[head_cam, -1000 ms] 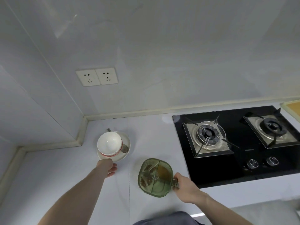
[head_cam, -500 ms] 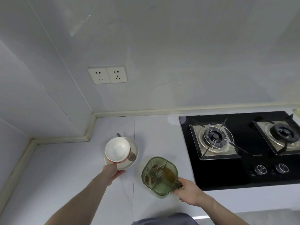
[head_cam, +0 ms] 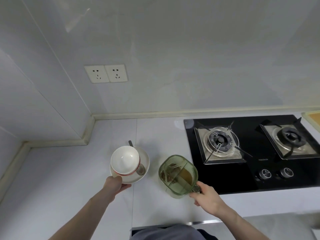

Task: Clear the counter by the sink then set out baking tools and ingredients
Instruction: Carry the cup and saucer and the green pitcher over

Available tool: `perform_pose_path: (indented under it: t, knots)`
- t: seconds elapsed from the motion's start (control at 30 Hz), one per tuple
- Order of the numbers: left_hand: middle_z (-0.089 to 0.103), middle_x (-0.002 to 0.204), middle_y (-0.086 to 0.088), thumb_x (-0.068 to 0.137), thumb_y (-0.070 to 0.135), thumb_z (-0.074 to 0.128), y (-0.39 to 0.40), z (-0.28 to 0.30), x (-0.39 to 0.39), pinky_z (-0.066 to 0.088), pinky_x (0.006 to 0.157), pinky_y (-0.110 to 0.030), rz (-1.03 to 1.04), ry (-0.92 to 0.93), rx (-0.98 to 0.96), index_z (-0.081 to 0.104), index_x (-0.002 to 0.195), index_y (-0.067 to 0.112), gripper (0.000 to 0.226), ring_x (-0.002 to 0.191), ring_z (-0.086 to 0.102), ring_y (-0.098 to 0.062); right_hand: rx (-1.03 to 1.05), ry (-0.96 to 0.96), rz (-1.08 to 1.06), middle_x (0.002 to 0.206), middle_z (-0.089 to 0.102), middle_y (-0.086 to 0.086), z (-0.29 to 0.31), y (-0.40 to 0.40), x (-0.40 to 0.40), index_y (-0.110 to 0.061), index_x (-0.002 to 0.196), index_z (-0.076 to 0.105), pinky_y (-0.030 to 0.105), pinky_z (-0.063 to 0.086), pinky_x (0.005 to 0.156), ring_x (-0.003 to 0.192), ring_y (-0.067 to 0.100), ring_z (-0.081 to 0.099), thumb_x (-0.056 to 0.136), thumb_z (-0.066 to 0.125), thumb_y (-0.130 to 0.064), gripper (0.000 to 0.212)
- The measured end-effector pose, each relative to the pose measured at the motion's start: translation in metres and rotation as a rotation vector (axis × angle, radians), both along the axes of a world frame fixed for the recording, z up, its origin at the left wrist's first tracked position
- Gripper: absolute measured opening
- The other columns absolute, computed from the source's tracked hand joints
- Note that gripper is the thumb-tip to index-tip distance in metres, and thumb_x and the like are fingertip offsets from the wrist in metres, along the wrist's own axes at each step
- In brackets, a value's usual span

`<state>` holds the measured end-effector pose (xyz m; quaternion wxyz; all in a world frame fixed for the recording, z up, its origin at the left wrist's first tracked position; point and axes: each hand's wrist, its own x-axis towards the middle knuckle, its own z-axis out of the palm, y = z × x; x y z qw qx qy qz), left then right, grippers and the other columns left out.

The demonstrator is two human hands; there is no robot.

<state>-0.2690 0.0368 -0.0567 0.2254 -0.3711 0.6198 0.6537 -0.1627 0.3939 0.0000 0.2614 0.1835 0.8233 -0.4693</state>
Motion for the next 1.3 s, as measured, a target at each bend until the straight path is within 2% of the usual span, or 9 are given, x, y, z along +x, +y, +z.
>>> perform_pose_path:
  t: [0.07,0.2,0.4,0.53,0.8,0.93,1.03,1.13,1.3]
  knots:
    - [0.069,0.109,-0.026,0.088,-0.011,0.038,0.009,0.004,0.002,0.065,0.067,-0.036,-0.033,0.017,0.003,0.056,0.122,-0.013,0.038,0.089,0.073,-0.035,0.005,0.014,-0.030,0.085,0.072,-0.004,0.003,0.012,0.005,-0.036,0.103,0.066,0.035,0.061,0.080,0.078,0.022,0.073,0.091,0.065,-0.025,0.016]
    - [0.070,0.109,-0.028,0.088,-0.011,0.039,0.033,0.015,0.005,0.064,0.074,-0.039,-0.097,0.046,0.010,0.056,0.121,-0.013,0.037,0.087,0.075,-0.036,-0.002,0.036,-0.109,0.096,0.073,-0.005,0.009,0.038,0.016,-0.035,0.103,0.066,0.035,0.062,0.082,0.078,0.019,0.072,0.092,0.064,-0.023,0.016]
    - [0.066,0.112,-0.033,0.089,-0.013,0.040,0.100,0.041,0.016,0.064,0.063,-0.034,-0.167,0.080,0.013,0.054,0.121,-0.017,0.035,0.091,0.071,-0.041,-0.012,0.077,-0.231,0.102,0.070,-0.009,0.025,0.097,0.048,-0.034,0.110,0.066,0.030,0.061,0.078,0.078,0.017,0.070,0.093,0.064,-0.028,0.018]
    - [0.066,0.109,-0.030,0.090,-0.014,0.040,0.148,0.060,0.033,0.063,0.058,-0.030,-0.206,0.080,0.013,0.054,0.118,-0.016,0.031,0.093,0.069,-0.040,0.000,0.068,-0.291,0.095,0.071,-0.005,0.031,0.141,0.070,-0.035,0.103,0.068,0.035,0.062,0.079,0.069,0.014,0.072,0.088,0.066,-0.027,0.017]
    - [0.066,0.103,-0.031,0.095,-0.011,0.038,0.299,0.078,0.094,0.063,0.061,-0.030,-0.278,0.078,0.023,0.050,0.120,-0.016,0.028,0.090,0.070,-0.041,0.037,0.118,-0.340,0.075,0.069,-0.006,0.054,0.284,0.151,-0.032,0.096,0.066,0.043,0.057,0.075,0.059,0.012,0.066,0.080,0.063,-0.032,0.017]
    - [0.066,0.104,-0.031,0.095,-0.011,0.036,0.370,0.085,0.119,0.064,0.071,-0.035,-0.299,0.064,0.040,0.049,0.121,-0.015,0.029,0.090,0.070,-0.040,0.073,0.121,-0.363,0.067,0.066,-0.007,0.067,0.348,0.186,-0.027,0.096,0.065,0.036,0.054,0.070,0.059,0.010,0.066,0.085,0.064,-0.025,0.011]
    - [0.064,0.108,-0.029,0.095,-0.012,0.037,0.424,0.097,0.134,0.063,0.059,-0.029,-0.320,0.073,0.072,0.050,0.118,-0.010,0.026,0.091,0.069,-0.041,0.095,0.104,-0.384,0.067,0.066,-0.004,0.073,0.393,0.209,-0.024,0.094,0.064,0.039,0.057,0.074,0.061,0.012,0.068,0.086,0.064,-0.022,0.008]
    - [0.064,0.108,-0.030,0.097,-0.012,0.037,0.471,0.104,0.140,0.062,0.053,-0.028,-0.371,0.073,0.071,0.050,0.118,-0.009,0.025,0.089,0.068,-0.041,0.108,0.123,-0.442,0.068,0.066,-0.003,0.077,0.430,0.226,-0.021,0.089,0.064,0.044,0.058,0.079,0.059,0.013,0.067,0.085,0.066,-0.018,0.006]
    - [0.064,0.111,-0.033,0.095,-0.012,0.038,0.550,0.108,0.137,0.062,0.054,-0.028,-0.456,0.079,0.049,0.053,0.116,-0.009,0.026,0.091,0.069,-0.042,0.112,0.121,-0.546,0.074,0.067,-0.001,0.081,0.491,0.243,-0.023,0.095,0.067,0.033,0.056,0.071,0.055,0.010,0.065,0.086,0.065,-0.017,0.011]
